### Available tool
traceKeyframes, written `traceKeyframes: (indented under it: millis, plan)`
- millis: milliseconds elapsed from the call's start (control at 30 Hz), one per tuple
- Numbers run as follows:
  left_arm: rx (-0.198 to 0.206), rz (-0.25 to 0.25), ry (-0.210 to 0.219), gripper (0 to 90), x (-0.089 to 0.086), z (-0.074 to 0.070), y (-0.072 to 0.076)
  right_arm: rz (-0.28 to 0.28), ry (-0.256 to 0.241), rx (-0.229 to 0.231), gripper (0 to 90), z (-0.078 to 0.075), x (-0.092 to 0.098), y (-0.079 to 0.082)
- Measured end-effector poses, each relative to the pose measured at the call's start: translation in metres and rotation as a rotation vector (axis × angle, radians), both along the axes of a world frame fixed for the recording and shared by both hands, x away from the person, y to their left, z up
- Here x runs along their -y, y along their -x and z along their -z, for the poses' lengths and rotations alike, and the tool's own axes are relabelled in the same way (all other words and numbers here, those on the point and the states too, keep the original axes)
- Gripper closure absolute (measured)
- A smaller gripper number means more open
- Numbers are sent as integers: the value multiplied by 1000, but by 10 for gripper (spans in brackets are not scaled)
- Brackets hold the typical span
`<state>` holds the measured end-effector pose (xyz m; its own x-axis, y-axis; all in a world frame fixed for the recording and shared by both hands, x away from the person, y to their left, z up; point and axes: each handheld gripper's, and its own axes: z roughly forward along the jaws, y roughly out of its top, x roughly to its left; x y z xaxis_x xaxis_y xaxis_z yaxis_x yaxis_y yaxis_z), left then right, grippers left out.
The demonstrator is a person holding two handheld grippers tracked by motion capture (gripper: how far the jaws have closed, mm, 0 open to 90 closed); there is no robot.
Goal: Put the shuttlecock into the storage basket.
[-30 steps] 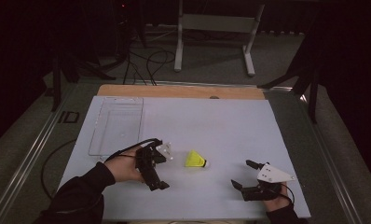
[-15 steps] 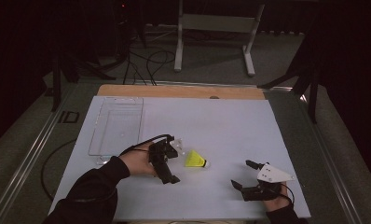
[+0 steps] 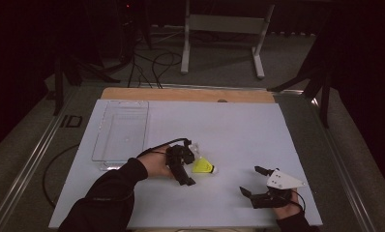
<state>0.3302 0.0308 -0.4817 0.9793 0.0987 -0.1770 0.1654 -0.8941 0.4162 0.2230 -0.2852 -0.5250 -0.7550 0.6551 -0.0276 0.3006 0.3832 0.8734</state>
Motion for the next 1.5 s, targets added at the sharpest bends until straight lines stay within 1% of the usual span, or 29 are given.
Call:
traceKeyframes:
  millis: [67,133,167,300,433,467,500,567,600,667,733,800,833,867,900,933,967,1000,1033,1067,1100,1133,1167,1233,1267,1300,1433,1467,1500]
  plan:
    - [-1,-2,1,281,3,1,-2,1,0,-3,90,0,0,0]
    - [12,-15,-5,316,6,2,-4,2,1,-3,90,0,0,0]
    - [15,-9,-7,345,8,2,-5,1,1,-4,90,0,0,0]
    - [23,-25,-28,403,14,6,-10,1,1,-5,90,0,0,0]
    - [12,-23,-50,493,18,8,-13,1,1,-9,91,1,0,0]
    - [17,-24,-51,497,19,9,-14,1,1,-10,90,1,0,0]
    - [11,-22,-56,529,20,10,-15,0,0,-11,91,1,0,0]
    - [15,-26,-65,544,22,11,-15,-2,2,-11,91,1,0,0]
    - [12,-19,-70,565,24,13,-15,-1,1,-13,91,1,0,0]
    - [15,-17,-76,570,25,14,-15,-3,1,-13,90,1,0,0]
    - [22,-15,-82,617,28,15,-16,-3,0,-14,90,1,0,0]
    - [21,-2,-97,653,31,17,-16,-3,2,-14,91,1,0,0]
    - [27,2,-103,671,32,17,-16,-2,0,-12,91,1,0,0]
    - [21,12,-110,693,33,18,-17,-2,2,-11,91,0,0,0]
    - [25,11,-113,721,34,19,-16,-1,2,-10,91,0,0,0]
    - [31,17,-114,747,35,19,-16,-2,1,-8,91,0,0,0]
    - [35,27,-124,795,36,19,-16,-3,2,-8,90,0,0,0]
    - [41,32,-123,818,37,19,-16,-4,2,-8,91,0,0,0]
    - [31,38,-124,843,37,20,-16,-3,1,-10,91,0,0,0]
    - [34,45,-128,869,38,20,-15,-3,2,-10,91,0,0,0]
    - [42,49,-126,884,39,19,-15,-4,1,-10,91,0,0,0]
    - [32,56,-125,889,39,19,-15,-4,0,-12,91,0,0,0]
    - [43,55,-129,893,40,19,-15,-4,2,-7,91,0,0,0]
    - [37,65,-129,899,40,18,-14,-5,3,-7,91,0,0,0]
    - [49,62,-129,900,41,17,-14,-4,2,-8,91,0,0,0]
    - [35,71,-127,900,41,17,-14,-4,1,-8,91,0,0,0]
    - [41,77,-105,900,41,11,-11,-4,1,-7,91,0,0,0]
    - [27,85,-109,900,42,10,-11,-4,-1,-7,91,-1,0,0]
    - [31,87,-111,900,42,8,-9,-3,-1,-5,91,-1,0,0]
